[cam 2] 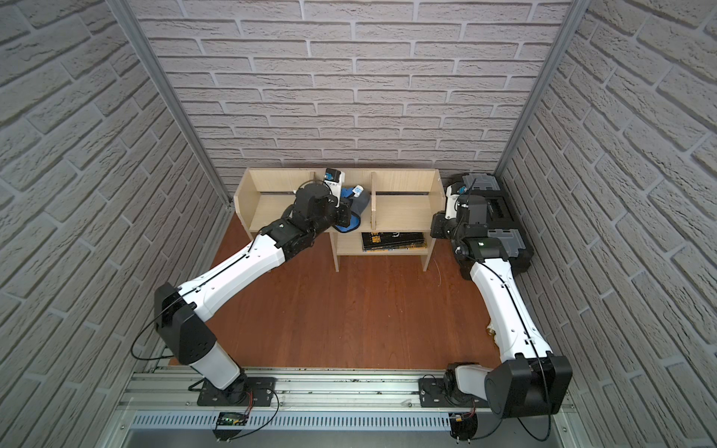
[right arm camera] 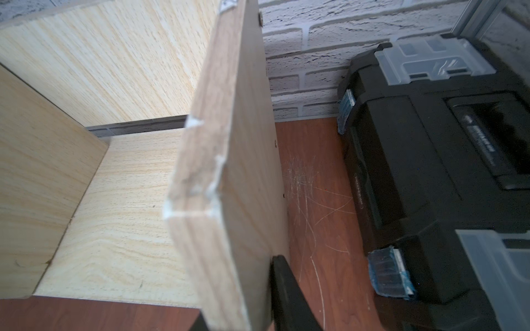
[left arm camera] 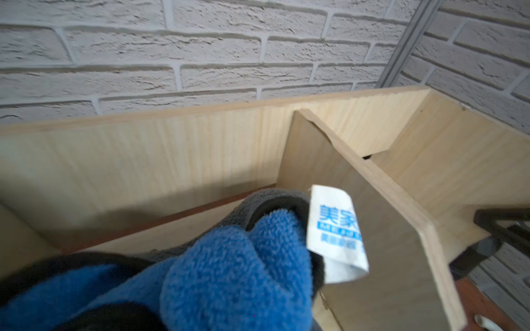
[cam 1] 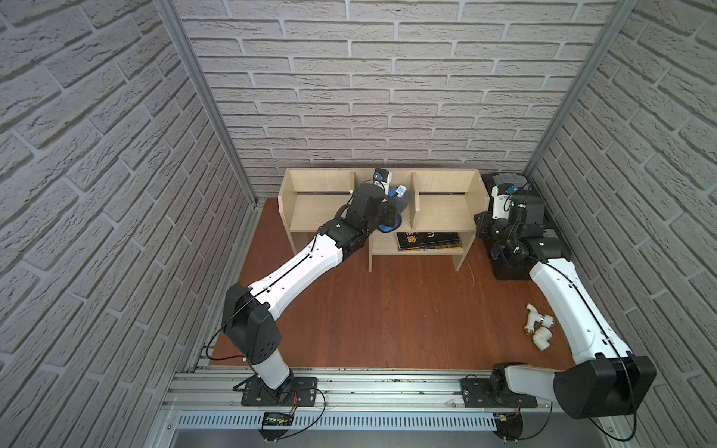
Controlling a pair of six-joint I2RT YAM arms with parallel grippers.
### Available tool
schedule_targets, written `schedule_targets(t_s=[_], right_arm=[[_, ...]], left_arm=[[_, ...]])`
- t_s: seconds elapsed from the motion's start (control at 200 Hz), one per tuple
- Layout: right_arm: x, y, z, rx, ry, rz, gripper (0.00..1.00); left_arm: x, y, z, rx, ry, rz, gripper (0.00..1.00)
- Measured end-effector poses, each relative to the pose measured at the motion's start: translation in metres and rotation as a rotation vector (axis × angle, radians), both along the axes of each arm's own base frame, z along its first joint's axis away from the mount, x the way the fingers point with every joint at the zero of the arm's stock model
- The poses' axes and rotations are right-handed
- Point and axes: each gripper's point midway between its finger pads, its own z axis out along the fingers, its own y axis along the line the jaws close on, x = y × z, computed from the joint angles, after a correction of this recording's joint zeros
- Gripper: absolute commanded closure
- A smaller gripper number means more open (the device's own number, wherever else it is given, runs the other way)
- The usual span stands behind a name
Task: Wipe the bookshelf clean with a cloth
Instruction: Wipe the dust from the shelf.
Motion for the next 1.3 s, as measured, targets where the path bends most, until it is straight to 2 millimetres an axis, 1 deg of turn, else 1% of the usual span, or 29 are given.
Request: schedule_targets(t_s=[0.04,0.1,0.21,0.285,0.365,0.47,0.55,0.655,0.685,0.735,0.775,0.82,0.895,0.97,1.1,1.215,1.245,1.29,1.3], right_arm=[[-0.002,0.003,-0.003,0.018,0.015,0.008,0.58],[-0.006,0.006,-0.006,0.043,0.035,0.015,0.52],[-0.012,0.012,-0.008,0.072,0.06,0.03,0.41],[-0.017,0.016,-0.007,0.089,0.068,0.04,0.36],[-0.025,0.02,-0.005,0.099,0.076,0.049,0.3],[-0.036,0.025,0.0,0.098,0.078,0.059,0.26],[-0.044,0.028,0.004,0.087,0.081,0.062,0.26],[-0.053,0.031,0.008,0.063,0.083,0.064,0.3],[-0.055,0.031,0.009,0.058,0.083,0.064,0.34],[-0.057,0.031,0.009,0.047,0.085,0.059,0.45],[-0.058,0.029,0.008,0.037,0.091,0.05,0.57],[-0.057,0.024,0.004,0.013,0.102,0.033,0.68],[-0.054,0.016,0.001,-0.015,0.123,-0.005,0.78],[-0.048,0.01,-0.002,-0.037,0.142,-0.033,0.83],[-0.03,0.001,-0.001,-0.083,0.15,-0.07,0.9],[-0.014,-0.005,-0.001,-0.099,0.155,-0.091,0.92],[-0.011,-0.006,-0.001,-0.101,0.156,-0.094,0.9],[-0.008,-0.007,0.0,-0.102,0.156,-0.095,0.8],[-0.008,-0.007,-0.001,-0.102,0.157,-0.095,0.76]], left_arm=[[-0.003,-0.004,-0.002,0.005,0.007,-0.011,1.0],[-0.006,-0.006,0.002,0.005,0.002,-0.02,1.0],[-0.01,0.002,0.016,0.01,-0.029,-0.003,1.0],[-0.013,0.009,0.028,0.018,-0.063,0.016,1.0],[-0.013,0.015,0.035,0.036,-0.088,0.034,1.0],[-0.009,0.02,0.031,0.085,-0.102,0.064,1.0],[-0.003,0.022,0.018,0.13,-0.102,0.091,1.0],[0.008,0.021,-0.01,0.192,-0.073,0.118,1.0],[0.012,0.02,-0.021,0.209,-0.058,0.123,1.0],[0.015,0.019,-0.036,0.23,-0.037,0.128,1.0],[0.018,0.018,-0.044,0.236,-0.028,0.132,1.0],[0.019,0.018,-0.044,0.23,-0.033,0.137,1.0],[0.019,0.018,-0.041,0.22,-0.036,0.141,1.0],[0.02,0.018,-0.041,0.214,-0.035,0.143,1.0],[0.02,0.017,-0.041,0.209,-0.036,0.144,1.0],[0.02,0.017,-0.041,0.207,-0.035,0.142,1.0],[0.02,0.017,-0.041,0.205,-0.035,0.141,1.0],[0.019,0.016,-0.041,0.201,-0.034,0.141,1.0],[0.019,0.016,-0.041,0.2,-0.034,0.141,1.0]])
